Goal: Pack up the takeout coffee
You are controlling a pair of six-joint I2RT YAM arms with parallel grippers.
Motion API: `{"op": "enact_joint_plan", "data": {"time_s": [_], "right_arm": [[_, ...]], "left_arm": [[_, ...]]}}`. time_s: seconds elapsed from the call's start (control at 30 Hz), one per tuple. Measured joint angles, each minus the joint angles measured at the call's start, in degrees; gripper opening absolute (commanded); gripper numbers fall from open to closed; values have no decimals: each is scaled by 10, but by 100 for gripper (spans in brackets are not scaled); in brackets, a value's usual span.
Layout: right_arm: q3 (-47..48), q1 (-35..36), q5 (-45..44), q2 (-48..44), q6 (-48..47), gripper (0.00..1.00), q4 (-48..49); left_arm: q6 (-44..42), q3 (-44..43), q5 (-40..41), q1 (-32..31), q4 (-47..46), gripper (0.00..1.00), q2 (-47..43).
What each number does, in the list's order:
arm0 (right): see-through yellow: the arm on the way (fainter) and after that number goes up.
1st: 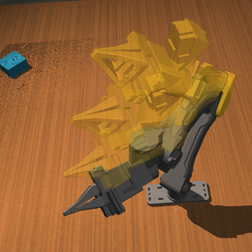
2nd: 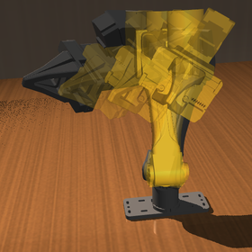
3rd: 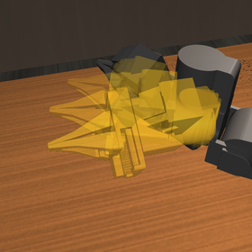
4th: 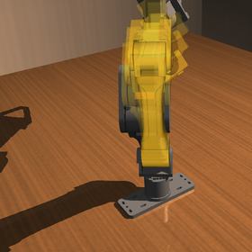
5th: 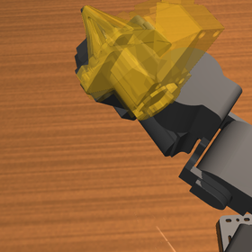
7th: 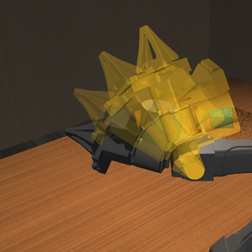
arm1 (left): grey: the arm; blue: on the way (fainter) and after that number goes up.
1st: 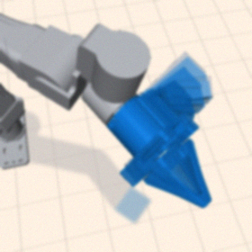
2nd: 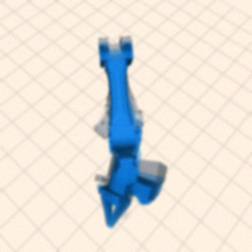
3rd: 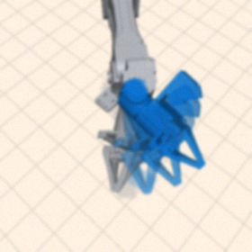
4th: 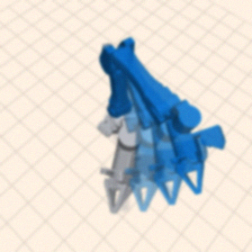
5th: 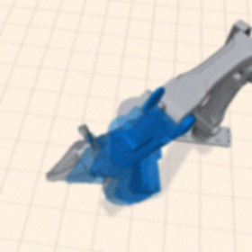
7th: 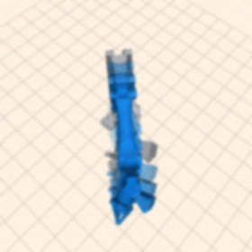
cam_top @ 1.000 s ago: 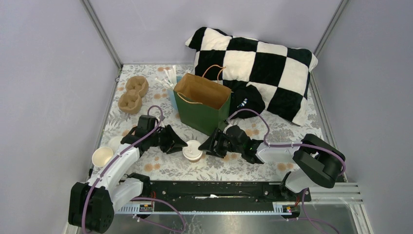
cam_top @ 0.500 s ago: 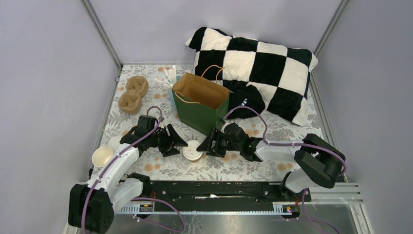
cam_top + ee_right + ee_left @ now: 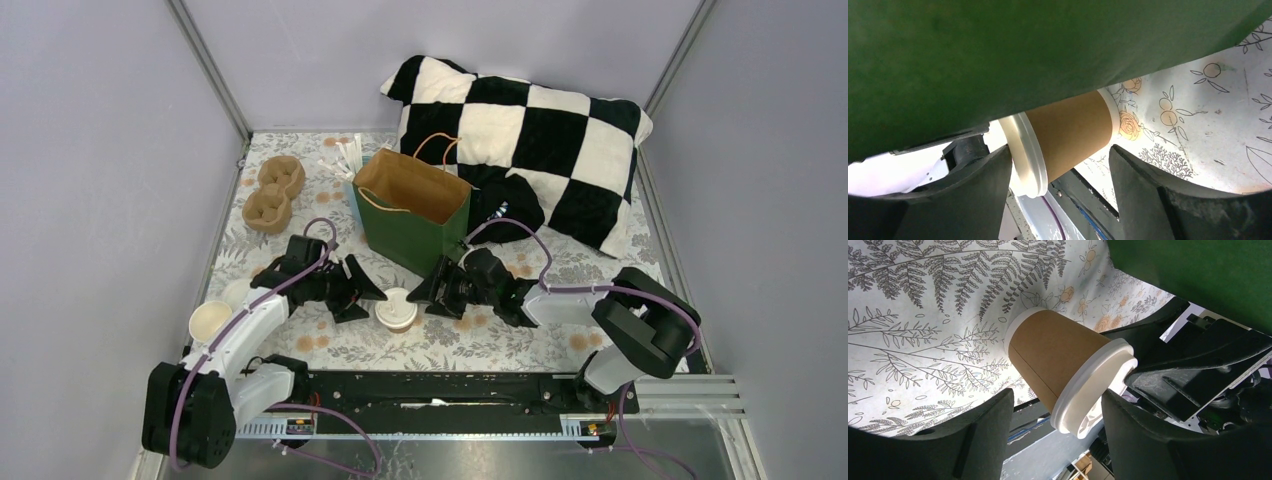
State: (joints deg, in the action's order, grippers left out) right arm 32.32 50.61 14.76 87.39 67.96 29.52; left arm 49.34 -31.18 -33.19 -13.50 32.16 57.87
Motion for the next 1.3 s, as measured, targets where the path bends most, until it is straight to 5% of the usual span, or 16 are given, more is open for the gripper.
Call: {"op": "enact_joint_plan", "data": {"time_s": [0.17,0.57,0.8,1.03,1.3], "right_arm": [[15,-4,13,10,3,76,-21],[59,-4,23,-17,-55,92,-128],[124,-3,-1,-108,-174,96,-281],[249,109,-125,-136,-377,100,-499],[480,195,-202,40,-520,100,-667]], "left_arm": [[0,-8,11,-2,13,62,7],[-22,-30,21,-2,50,91,-5],[-46,-114,47,-2,92,96,-15],[-70,-215,162,-2,179,99,-43],[-60,-307,339,-2,245,99,-83]]}}
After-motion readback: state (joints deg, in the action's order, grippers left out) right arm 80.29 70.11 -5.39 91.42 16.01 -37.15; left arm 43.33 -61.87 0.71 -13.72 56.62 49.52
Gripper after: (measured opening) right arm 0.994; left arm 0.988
